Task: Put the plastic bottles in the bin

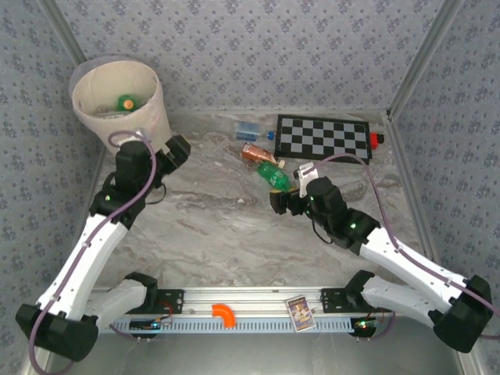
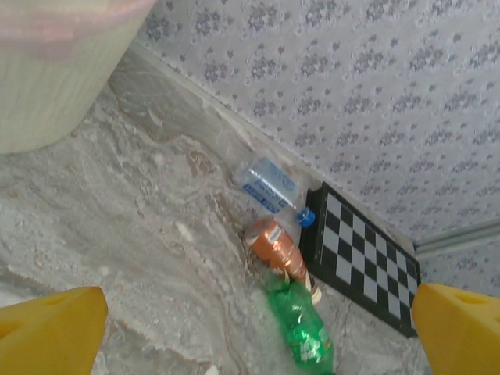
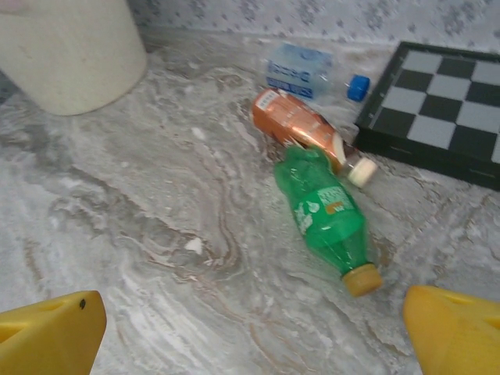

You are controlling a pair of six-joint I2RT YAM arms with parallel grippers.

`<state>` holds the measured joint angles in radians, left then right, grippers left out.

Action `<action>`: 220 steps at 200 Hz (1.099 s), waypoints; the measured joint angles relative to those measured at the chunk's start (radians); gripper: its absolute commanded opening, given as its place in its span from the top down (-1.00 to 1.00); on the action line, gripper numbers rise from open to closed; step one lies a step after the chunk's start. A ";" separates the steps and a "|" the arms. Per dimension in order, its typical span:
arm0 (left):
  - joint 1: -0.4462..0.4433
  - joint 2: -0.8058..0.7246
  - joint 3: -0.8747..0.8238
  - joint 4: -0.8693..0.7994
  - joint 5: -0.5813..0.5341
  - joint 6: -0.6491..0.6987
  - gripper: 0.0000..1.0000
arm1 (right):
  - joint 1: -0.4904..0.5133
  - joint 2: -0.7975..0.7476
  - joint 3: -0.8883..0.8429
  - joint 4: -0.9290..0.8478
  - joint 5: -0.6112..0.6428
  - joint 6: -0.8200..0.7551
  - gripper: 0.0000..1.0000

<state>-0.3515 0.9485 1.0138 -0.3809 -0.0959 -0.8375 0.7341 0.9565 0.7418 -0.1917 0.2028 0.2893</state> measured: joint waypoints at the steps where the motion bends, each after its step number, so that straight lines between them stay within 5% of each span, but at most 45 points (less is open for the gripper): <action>1: -0.003 -0.006 -0.006 0.001 -0.001 0.000 -0.99 | -0.003 0.002 0.000 0.000 -0.002 0.000 -0.99; 94: -0.084 -0.237 -0.252 0.012 0.006 -0.001 -1.00 | -0.340 0.432 0.080 0.063 -0.306 0.028 -0.82; 220: -0.089 -0.313 -0.304 -0.005 0.028 -0.019 -0.99 | -0.319 0.800 0.265 0.091 -0.364 -0.052 -0.67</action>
<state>-0.4400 0.6353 0.7094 -0.3859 -0.0681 -0.8570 0.4156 1.7565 1.0069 -0.1005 -0.1616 0.2375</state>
